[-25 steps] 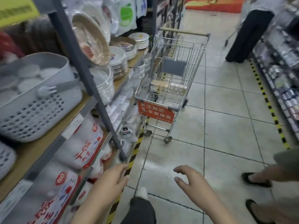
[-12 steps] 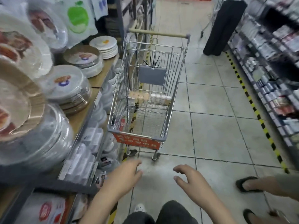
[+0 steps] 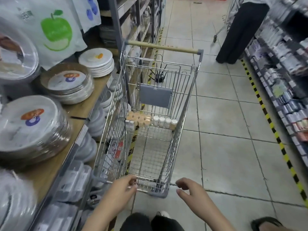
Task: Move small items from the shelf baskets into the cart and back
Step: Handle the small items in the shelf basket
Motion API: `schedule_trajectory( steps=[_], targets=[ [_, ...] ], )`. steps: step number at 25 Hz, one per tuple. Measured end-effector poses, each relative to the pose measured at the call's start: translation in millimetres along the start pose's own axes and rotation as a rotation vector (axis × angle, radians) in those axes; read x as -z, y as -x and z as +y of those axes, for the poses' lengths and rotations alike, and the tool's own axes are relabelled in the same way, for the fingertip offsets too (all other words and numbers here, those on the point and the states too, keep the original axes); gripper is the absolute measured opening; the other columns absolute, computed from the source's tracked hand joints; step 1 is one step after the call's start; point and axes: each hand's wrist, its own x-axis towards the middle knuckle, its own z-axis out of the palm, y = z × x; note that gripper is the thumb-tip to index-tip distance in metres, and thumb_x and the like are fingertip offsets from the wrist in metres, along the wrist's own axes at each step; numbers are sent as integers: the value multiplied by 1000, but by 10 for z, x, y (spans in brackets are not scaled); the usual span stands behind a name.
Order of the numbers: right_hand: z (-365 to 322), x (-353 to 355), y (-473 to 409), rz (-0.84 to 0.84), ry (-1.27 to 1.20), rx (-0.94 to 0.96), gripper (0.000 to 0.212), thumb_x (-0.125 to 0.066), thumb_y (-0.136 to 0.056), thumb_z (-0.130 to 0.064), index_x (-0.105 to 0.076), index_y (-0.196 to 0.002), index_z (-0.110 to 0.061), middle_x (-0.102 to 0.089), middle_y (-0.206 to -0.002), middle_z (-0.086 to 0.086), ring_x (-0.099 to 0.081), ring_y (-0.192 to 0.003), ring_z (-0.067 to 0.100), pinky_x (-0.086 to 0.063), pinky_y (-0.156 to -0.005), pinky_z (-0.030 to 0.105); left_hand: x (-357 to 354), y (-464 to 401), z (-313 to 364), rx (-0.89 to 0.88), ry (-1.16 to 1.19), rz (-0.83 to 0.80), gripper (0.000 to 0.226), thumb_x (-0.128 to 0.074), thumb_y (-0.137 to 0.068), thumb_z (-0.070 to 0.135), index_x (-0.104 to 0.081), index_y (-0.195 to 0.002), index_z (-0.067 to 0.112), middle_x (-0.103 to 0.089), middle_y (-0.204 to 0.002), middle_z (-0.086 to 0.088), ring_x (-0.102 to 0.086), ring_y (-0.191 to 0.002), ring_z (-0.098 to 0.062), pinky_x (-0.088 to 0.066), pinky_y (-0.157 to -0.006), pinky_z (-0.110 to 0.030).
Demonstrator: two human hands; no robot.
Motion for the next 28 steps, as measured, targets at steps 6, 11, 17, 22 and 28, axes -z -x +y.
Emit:
schedule_trajectory(
  steps=[6, 11, 17, 22, 28],
  targets=[
    [-255, -3, -1315, -82, -59, -43, 31, -54, -94, -21, -56, -124, -17, -61, -111, -7, -54, -99, 4, -38, -82, 11, 201, -1179, -129, 38, -44, -87, 36, -50, -97, 28, -48, -133, 22, -57, -127, 10, -55, -107, -1, -43, -93, -15],
    [-215, -127, -2503, -35, -157, -233, 35, -55, -94, -21, -52, -128, -15, -58, -113, -4, -55, -98, 9, -41, -82, 18, 261, -2440, -284, 30, -47, -182, 37, -49, -97, 25, -48, -133, 21, -56, -132, 6, -55, -113, -4, -43, -100, -21],
    [-19, -227, -3792, 39, -293, -410, 41, -55, -93, -20, -47, -132, -12, -54, -114, -1, -55, -105, 15, -42, -84, 24, 234, -3711, -473, 17, -79, -228, 36, -48, -97, 23, -49, -133, 21, -59, -120, 8, -57, -103, -5, -46, -88, -20],
    [278, -325, -4586, 94, -245, -430, 50, -59, -91, -20, -41, -138, -13, -49, -138, 4, -51, -118, 18, -40, -96, 27, 3, -4584, -626, 10, -99, -223, 29, -48, -95, 22, -50, -123, 31, -63, -116, 3, -62, -88, -9, -52, -81, -26],
    [508, -318, -5390, 277, 105, -185, 49, -61, -88, -24, -43, -133, -16, -51, -128, 1, -45, -121, 20, -37, -98, 29, -137, -5553, -522, -129, -219, -89, 37, -50, -93, 22, -45, -129, 18, -54, -126, 0, -53, -111, -17, -46, -93, -33]
  ],
)
